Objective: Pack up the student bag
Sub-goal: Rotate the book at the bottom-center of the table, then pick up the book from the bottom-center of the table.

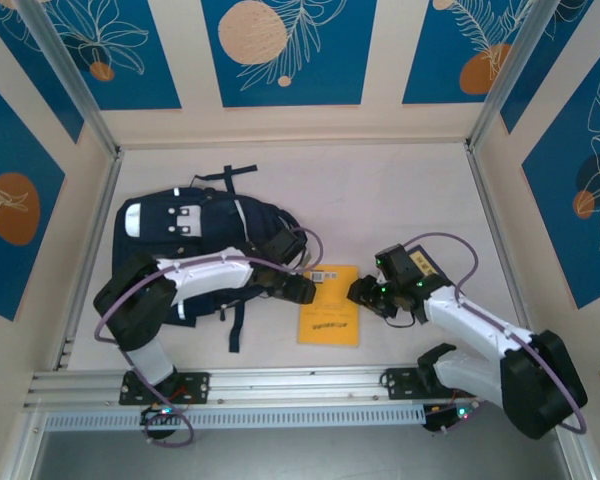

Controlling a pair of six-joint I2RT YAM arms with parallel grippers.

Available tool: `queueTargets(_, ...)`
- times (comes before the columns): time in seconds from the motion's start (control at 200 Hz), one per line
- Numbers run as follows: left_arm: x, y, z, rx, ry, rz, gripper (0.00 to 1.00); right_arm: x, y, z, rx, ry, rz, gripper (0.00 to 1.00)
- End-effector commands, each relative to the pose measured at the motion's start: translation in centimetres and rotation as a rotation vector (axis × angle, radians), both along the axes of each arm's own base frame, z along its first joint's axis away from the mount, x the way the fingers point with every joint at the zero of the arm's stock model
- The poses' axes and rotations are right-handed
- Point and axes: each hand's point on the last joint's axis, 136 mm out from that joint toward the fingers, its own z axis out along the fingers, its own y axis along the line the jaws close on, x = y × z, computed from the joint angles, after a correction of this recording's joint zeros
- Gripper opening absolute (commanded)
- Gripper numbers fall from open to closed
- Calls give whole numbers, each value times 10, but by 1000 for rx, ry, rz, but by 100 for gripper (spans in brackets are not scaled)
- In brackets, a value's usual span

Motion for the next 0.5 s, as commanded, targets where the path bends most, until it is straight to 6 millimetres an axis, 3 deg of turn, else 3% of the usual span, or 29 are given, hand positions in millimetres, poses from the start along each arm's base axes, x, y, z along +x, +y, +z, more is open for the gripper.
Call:
queueTargets(0.0,-10,-12,-9,-65,57,-4,59,2,15,-3,69,13,65,49)
queueTargets(0.285,-15,-22,-21,-113,115,-4,55,-1,22,-23,80,90,101,48)
queueTargets(0.495,-20,-27,-27,-135,148,-13,46,-5,45,-8,205,90,183,44)
